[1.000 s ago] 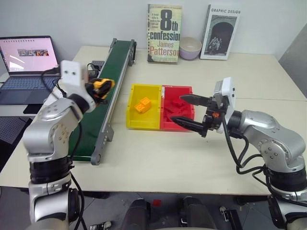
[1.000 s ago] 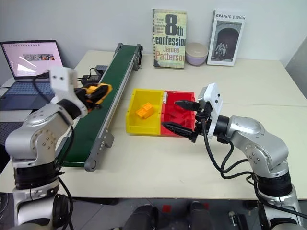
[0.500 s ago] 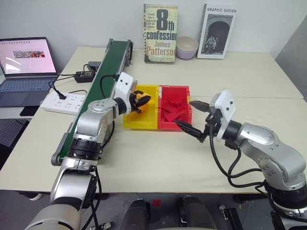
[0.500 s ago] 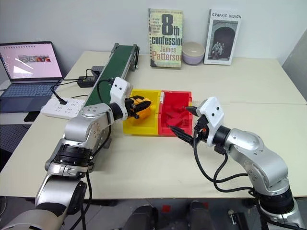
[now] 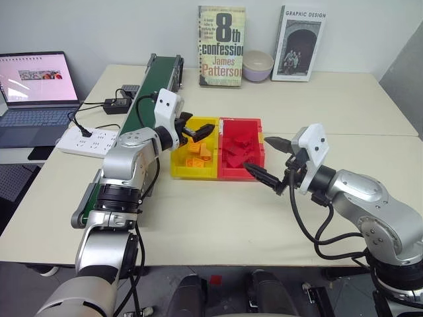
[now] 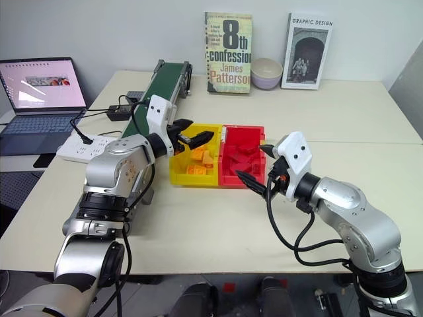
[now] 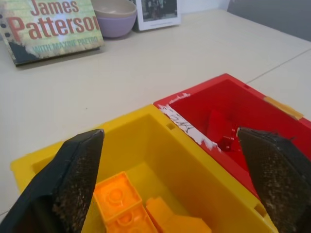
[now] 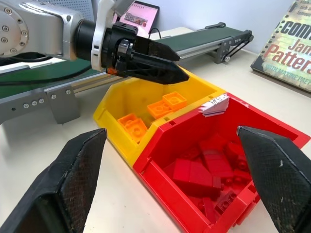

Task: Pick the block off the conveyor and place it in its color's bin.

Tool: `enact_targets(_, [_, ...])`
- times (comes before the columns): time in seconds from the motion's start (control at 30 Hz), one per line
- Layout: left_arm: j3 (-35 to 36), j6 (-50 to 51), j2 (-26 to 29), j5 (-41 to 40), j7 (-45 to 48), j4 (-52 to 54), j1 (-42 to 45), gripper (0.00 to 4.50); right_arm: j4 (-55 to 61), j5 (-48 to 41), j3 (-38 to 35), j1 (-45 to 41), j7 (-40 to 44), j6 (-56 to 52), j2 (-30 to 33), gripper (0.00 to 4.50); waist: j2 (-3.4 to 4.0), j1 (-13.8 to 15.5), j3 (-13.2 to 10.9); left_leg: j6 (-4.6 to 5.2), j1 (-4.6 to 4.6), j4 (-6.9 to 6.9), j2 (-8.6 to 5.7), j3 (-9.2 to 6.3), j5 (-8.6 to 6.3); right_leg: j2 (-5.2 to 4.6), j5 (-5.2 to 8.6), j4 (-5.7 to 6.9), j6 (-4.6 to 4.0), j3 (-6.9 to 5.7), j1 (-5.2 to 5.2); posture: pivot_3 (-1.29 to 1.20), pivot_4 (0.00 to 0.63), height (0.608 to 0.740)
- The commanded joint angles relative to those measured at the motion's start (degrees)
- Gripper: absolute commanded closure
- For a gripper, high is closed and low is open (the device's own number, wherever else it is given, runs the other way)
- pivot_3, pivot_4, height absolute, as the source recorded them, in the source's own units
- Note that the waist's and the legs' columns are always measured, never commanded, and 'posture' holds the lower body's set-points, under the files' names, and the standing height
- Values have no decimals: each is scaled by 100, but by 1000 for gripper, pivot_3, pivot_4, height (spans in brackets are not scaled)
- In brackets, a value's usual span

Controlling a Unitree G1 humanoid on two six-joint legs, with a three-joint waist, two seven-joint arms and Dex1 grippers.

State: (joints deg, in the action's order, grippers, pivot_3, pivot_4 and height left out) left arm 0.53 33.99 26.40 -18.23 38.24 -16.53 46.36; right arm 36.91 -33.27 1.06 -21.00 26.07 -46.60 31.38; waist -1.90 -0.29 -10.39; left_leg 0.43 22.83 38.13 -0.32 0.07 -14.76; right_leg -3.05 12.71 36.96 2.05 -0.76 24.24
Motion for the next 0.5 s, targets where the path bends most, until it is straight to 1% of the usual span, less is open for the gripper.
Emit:
enact_targets(0.03, [104,177,715,-95,608,749,-191,12,-81,-36,-232,-110,353,249,215,0,0,-8,0,0,-1,-1,1,1,0,0,0,0,0,1,0,0,150,740])
enact_targets(0.23, [344,830,2063,-594,1712,1763,-741,12,-533,-141,-233,-359,1240,457,688,0,1,-12,-1,0,-1,-3,1,1,0,-1,1,-2,-1,1,1,0,150,740])
enact_targets(0.3, [403,960,2425,-714,1967,2059,-981,12,-634,-184,-224,-429,1501,482,799,0,2,-13,-1,0,0,-2,2,0,0,-1,2,-6,-1,1,0,0,150,740])
enact_targets(0.4, [533,1123,2825,-904,2216,2385,-1296,12,-796,-253,-212,-548,1833,499,942,0,3,0,-2,0,0,-3,2,-1,0,-2,3,-7,-1,3,-1,0,150,740])
enact_targets(0.5, [671,1153,2997,-1019,2281,2521,-1479,12,-925,-296,-216,-648,2032,501,1011,0,3,16,-2,0,0,-1,3,-3,0,-3,7,-6,3,2,-3,0,150,740])
